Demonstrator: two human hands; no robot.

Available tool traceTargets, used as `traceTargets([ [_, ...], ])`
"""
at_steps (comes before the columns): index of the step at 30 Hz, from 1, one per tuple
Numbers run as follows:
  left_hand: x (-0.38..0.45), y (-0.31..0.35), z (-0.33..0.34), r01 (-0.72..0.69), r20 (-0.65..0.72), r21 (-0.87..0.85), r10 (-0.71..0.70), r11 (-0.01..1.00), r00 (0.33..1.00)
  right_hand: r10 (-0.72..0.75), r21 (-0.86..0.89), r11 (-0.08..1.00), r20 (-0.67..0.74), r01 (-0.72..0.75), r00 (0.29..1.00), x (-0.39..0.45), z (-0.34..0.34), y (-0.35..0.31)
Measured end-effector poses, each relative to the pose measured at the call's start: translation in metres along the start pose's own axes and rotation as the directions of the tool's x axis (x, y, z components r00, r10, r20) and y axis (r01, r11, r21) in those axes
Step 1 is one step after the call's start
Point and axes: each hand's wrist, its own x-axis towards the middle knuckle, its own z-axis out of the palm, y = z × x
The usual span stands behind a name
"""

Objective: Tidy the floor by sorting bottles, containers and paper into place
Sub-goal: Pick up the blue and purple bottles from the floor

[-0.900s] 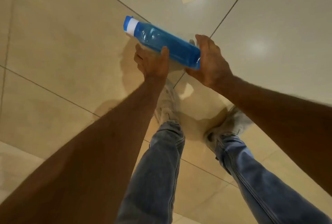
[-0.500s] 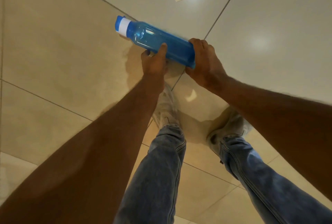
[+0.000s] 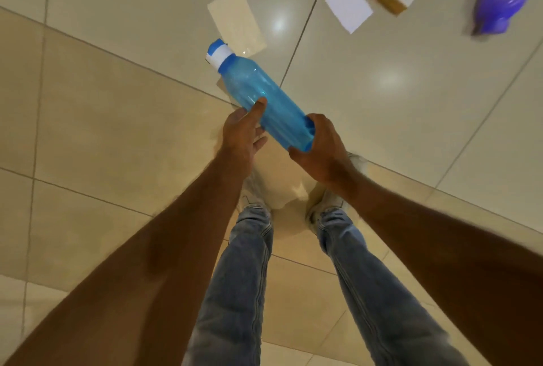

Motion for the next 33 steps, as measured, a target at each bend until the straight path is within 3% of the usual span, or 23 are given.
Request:
traceTargets([
  [12,-0.135,0.045,0.105,-0.076,0.074,0.047,0.072,0.996,0.995,0.043,0.236,0.971,-0.056,-0.028,0.997,-0.091,-0.122,-0.016],
  [23,-0.196,0.097,0.175,-0.124,0.091,0.021,0.122,0.992,0.988,-0.01,0.18,0.984,0.071,-0.003,0.997,-0.08,-0.258,-0.01],
  [28,-0.188,0.127,0.201,-0.09,0.071,0.037,0.087,0.995,0.994,0.09,0.161,0.984,-0.081,-0.076,0.993,-0.04,-0.3,-0.002],
  [33,-0.155,0.159,0.229,-0.087,0.062,0.085,0.082,0.993,0.995,0.231,0.213,0.961,-0.252,-0.178,0.94,0.02,-0.331,0.009],
])
